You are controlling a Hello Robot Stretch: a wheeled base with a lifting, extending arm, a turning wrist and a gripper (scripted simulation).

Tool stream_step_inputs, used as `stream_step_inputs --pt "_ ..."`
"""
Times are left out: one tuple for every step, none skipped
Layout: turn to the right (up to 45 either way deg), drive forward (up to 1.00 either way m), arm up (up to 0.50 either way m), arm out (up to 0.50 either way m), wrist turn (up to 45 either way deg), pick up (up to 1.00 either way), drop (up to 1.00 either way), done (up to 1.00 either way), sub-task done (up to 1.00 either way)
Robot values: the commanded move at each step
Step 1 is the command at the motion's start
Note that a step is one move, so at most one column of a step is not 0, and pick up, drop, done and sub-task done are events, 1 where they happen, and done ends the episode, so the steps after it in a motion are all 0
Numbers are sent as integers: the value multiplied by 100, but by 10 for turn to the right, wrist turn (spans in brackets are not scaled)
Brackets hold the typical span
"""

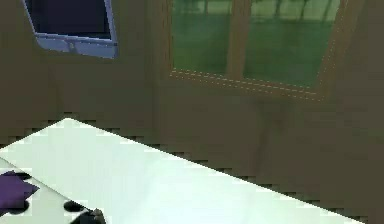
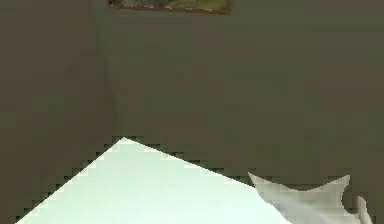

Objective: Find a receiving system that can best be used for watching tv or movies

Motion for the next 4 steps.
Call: stream_step_inputs --pt "0 80 0 0 0 0 0 0 0" --pt "-300 0 0 0 0 0 0 0 0" --pt "0 30 0 0 0 0 0 0 0" --pt "-120 0 0 0 0 0 0 0 0"
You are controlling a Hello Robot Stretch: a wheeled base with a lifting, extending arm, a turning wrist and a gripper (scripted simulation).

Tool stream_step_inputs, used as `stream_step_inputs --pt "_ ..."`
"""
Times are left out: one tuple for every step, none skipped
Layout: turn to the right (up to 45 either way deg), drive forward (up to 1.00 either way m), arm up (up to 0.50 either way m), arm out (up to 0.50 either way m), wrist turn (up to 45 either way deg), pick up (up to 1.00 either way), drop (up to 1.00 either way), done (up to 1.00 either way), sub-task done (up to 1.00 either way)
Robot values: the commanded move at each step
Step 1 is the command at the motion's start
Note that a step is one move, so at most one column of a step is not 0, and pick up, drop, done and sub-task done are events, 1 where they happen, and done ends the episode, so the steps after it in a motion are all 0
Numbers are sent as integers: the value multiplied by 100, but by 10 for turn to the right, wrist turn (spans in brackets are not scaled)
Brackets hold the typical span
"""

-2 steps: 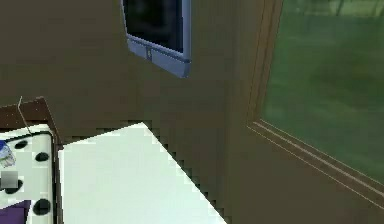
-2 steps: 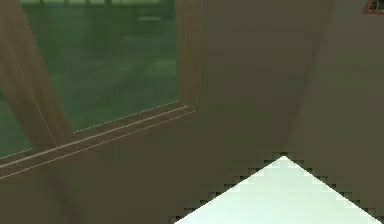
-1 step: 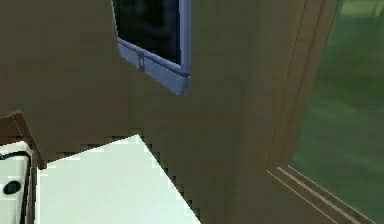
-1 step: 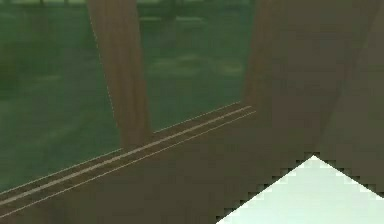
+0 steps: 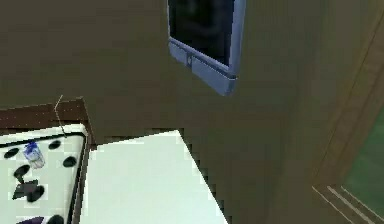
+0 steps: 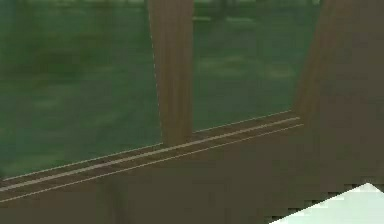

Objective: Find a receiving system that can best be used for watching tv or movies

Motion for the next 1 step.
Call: stream_step_inputs --pt "0 0 0 0 0 0 0 100 0"
